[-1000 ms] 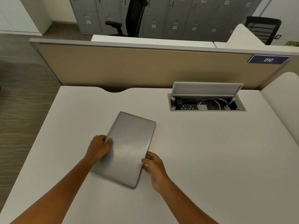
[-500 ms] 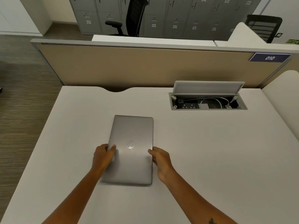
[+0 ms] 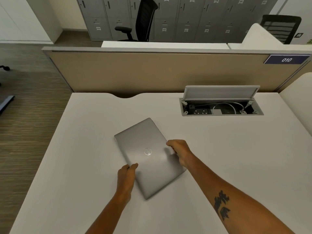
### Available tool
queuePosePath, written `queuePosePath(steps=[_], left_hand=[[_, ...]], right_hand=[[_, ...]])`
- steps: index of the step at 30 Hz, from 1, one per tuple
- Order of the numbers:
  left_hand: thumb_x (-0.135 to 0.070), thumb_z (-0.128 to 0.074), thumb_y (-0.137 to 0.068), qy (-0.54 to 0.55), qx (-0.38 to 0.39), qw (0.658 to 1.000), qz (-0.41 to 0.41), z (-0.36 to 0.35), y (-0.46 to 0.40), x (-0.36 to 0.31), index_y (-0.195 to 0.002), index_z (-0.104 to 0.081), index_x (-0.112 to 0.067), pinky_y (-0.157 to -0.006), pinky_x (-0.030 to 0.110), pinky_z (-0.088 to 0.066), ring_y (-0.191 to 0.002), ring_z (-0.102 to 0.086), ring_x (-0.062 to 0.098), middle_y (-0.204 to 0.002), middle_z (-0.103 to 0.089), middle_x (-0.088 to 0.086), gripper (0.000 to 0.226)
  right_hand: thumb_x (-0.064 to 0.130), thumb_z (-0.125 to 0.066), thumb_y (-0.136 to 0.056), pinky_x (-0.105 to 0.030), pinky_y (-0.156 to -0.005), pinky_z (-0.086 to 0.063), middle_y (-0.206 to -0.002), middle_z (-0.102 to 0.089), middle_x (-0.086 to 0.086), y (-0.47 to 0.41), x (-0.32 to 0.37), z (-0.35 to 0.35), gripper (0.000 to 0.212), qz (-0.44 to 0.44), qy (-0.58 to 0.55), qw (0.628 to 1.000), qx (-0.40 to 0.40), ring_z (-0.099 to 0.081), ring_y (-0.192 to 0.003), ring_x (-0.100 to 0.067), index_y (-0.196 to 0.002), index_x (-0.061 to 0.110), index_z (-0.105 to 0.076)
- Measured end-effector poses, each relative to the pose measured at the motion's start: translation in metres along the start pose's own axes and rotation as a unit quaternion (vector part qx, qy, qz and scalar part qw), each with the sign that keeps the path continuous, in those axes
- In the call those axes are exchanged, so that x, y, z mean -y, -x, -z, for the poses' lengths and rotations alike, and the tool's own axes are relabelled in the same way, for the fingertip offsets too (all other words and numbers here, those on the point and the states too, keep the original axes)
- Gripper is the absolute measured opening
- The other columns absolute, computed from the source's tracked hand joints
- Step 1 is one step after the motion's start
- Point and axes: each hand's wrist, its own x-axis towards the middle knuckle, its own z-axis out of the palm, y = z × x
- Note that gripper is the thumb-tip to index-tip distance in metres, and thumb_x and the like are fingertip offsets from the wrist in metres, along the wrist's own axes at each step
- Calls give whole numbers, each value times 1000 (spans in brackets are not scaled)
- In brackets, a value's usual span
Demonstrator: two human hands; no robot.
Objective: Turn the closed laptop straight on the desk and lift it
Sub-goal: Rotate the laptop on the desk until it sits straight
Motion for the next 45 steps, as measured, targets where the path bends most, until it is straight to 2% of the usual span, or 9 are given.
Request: queuePosePath(steps=[3, 5, 7, 8, 11, 15, 25, 29, 45], left_hand=[[-41, -68, -73, 18, -2, 1000, 17, -13, 9, 4, -93, -68, -10, -103, 55, -55, -105, -70, 40, -109, -73, 17, 37], [-35, -71, -84, 22, -4, 999, 25, -20, 14, 7, -96, -68, -8, -99, 52, -56, -101, -69, 35, -106, -72, 13, 29], [-32, -69, -91, 14, -9, 1000, 24, -23, 14, 11, -96, -68, -6, -91, 47, -56, -97, -68, 33, -103, -71, 12, 26], [-34, -68, -93, 5, -14, 1000, 25, -23, 15, 10, -96, -67, -4, -84, 43, -55, -94, -67, 32, -101, -70, 12, 29], [-39, -69, -94, -22, -26, 999, 21, -21, 4, 5, -100, -68, 3, -72, 36, -50, -87, -63, 29, -100, -69, 14, 43], [-65, -71, -67, -76, -78, 994, -11, -17, -25, -15, -128, -64, -1, -103, 49, -55, -118, -65, 38, -133, -63, 17, 89], [-41, -70, -94, -186, -128, 973, -50, 9, -91, -77, -156, -40, 0, -117, 55, -42, -147, -40, 46, -158, -36, 24, 80], [-45, -64, -95, -272, -103, 954, -77, 13, -107, -89, -145, -60, -9, -112, 52, -45, -142, -41, 44, -148, -52, 21, 62], [-49, -68, -87, -261, -34, 957, -120, 30, -105, -80, -126, -72, -12, -102, 54, -56, -115, -65, 37, -118, -72, 10, 54]], right_hand=[[13, -74, -88, -41, -101, -51, -124, -68, -32, -11, 6, 1, 43, 9, 36, 999, -5, -52, -139, -40, -123, -11, -68], [13, -73, -87, -42, -93, -51, -102, -67, -29, -13, 11, 1, 18, 15, 64, 998, -3, -25, -122, -11, -97, -2, -74], [13, -74, -88, -41, -99, -52, -105, -71, -20, -14, 10, 3, 21, 36, 88, 995, 5, -32, -143, -31, -104, 1, -77], [12, -74, -89, -42, -104, -52, -113, -74, -18, -12, 10, 3, 27, 50, 98, 994, 6, -66, -120, -40, -113, 0, -77], [10, -70, -93, -46, -109, -53, -127, -73, -23, -8, 3, 6, 30, 100, 134, 986, -5, -65, -126, -40, -118, -5, -73], [14, -69, -96, -19, -84, -55, -127, -73, -6, -7, -17, 11, 41, 137, 162, 977, -15, -69, -122, -25, -136, 9, -70], [8, -66, -91, -40, -104, -56, -124, -67, 0, 28, -87, 33, 31, 130, 46, 976, -171, -67, -114, -20, -120, 19, -71], [6, -68, -94, -27, -95, -52, -124, -66, 7, 49, -107, 29, 42, 101, -68, 973, -197, -64, -110, 1, -132, 23, -64], [-3, -72, -92, -32, -89, -57, -110, -80, -4, 49, -97, 19, 28, 41, -246, 952, -178, -75, -102, -22, -108, 20, -78]])
